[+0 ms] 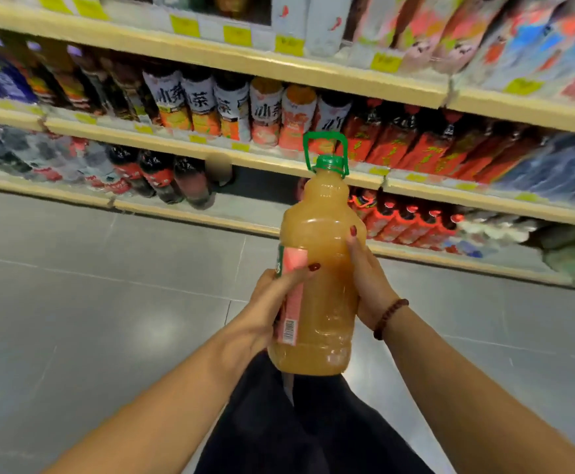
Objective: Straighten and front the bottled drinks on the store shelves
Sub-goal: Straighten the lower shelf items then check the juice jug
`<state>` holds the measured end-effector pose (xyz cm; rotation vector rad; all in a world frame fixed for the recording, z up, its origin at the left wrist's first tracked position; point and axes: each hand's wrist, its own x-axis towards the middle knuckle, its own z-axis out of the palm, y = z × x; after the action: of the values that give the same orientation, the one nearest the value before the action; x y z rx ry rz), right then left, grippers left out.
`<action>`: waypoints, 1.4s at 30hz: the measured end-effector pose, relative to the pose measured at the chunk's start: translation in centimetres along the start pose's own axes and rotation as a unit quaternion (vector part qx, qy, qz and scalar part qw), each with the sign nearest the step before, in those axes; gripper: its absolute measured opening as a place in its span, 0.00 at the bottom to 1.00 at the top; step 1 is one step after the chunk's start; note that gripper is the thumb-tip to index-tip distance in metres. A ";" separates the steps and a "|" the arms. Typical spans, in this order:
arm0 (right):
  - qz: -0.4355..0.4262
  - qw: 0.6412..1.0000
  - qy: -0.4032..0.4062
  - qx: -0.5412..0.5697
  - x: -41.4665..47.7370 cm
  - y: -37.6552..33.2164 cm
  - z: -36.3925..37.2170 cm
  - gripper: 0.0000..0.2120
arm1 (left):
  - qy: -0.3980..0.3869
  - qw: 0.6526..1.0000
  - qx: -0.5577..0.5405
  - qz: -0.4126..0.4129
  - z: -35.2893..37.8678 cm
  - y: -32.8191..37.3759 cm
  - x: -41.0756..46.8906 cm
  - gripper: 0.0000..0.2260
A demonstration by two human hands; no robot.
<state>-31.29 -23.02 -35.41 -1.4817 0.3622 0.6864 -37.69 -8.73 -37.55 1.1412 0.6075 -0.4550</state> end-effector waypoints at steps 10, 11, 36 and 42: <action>-0.072 0.978 0.146 0.128 -7.2 0.7 -16.2 0.37 | -0.156 0.981 0.112 -0.032 16.5 -1.7 0.8 0.38; -0.076 0.976 0.156 0.134 -8.0 1.0 -18.3 0.38 | -0.164 0.979 0.116 -0.036 18.8 -2.3 0.8 0.39; -0.148 0.832 0.428 0.320 -19.8 1.8 -66.3 0.38 | -0.425 0.842 0.315 -0.106 71.1 -14.3 8.5 0.23; -0.160 0.792 0.464 0.364 -19.1 -1.1 -78.0 0.35 | -0.465 0.803 0.343 -0.145 84.7 -15.2 13.6 0.35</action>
<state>-30.76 -103.11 -29.33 -0.9720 0.9724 -0.5034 -18.84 -93.71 -32.75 1.3077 -0.3101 -1.4790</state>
